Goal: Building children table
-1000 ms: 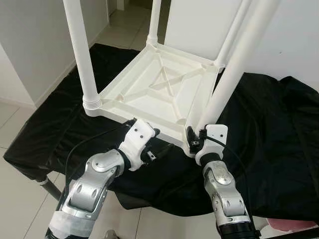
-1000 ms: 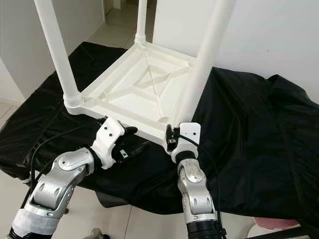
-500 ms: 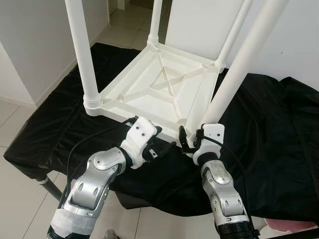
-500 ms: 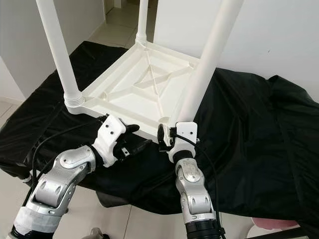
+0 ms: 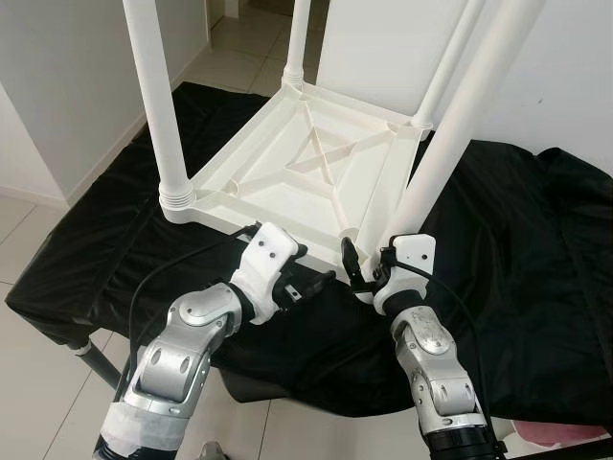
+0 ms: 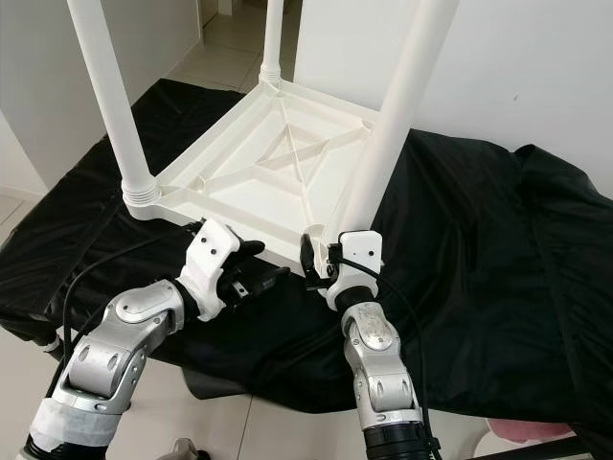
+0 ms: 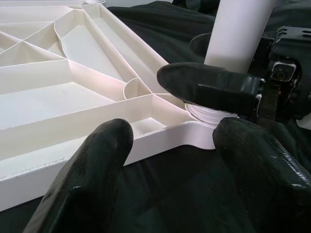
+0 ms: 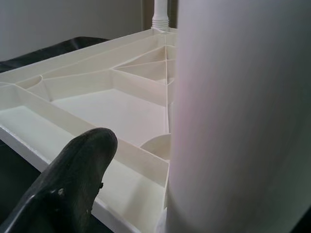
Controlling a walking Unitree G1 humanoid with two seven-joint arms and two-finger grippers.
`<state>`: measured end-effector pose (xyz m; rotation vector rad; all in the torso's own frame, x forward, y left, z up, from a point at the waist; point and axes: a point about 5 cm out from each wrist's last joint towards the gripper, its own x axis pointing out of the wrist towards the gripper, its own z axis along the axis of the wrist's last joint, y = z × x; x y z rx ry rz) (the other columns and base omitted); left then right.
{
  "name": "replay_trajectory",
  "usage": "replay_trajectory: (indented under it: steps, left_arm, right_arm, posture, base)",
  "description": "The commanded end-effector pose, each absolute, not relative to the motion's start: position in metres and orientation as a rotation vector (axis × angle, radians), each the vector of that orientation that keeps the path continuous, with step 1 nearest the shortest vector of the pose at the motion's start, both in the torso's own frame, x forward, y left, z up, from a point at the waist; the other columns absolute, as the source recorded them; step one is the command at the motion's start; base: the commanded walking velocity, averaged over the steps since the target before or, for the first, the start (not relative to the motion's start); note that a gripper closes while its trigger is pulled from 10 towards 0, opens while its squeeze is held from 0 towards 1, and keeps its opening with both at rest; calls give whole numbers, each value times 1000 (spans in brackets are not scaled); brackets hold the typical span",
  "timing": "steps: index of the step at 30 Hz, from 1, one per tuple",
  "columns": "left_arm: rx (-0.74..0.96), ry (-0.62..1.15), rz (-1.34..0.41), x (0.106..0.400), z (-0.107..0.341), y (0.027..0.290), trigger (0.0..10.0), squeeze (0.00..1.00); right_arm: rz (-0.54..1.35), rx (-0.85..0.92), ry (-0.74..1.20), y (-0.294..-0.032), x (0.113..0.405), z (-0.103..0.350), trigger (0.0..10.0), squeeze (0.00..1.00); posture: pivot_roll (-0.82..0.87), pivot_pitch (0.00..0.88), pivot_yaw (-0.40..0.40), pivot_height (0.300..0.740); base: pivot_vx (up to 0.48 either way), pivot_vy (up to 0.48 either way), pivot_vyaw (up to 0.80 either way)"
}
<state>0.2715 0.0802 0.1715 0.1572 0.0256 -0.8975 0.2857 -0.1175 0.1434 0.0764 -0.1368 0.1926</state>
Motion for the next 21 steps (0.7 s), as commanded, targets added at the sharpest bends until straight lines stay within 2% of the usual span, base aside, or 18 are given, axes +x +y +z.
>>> replay_trajectory:
  steps: [1,15,16,21]
  left_arm:
    - [156,34,-788,273,167,83,10000,0]
    - [167,21,-797,268,166,81,10000,0]
    - [168,-4,-903,263,168,78,10000,0]
    - [161,6,-953,261,168,75,10000,0]
  right_arm:
    - [214,92,-144,-122,287,144,10000,0]
    - [368,41,-122,-143,292,135,10000,0]
    - [500,14,-89,-149,295,130,10000,0]
    - [603,-16,-78,-155,303,127,10000,0]
  posture:
    - [90,69,-108,740]
    - [84,57,-103,740]
    - [74,57,-99,740]
    - [80,55,-94,740]
  base:
    - [0,0,0]
    - [0,0,0]
    - [0,0,0]
    - [0,0,0]
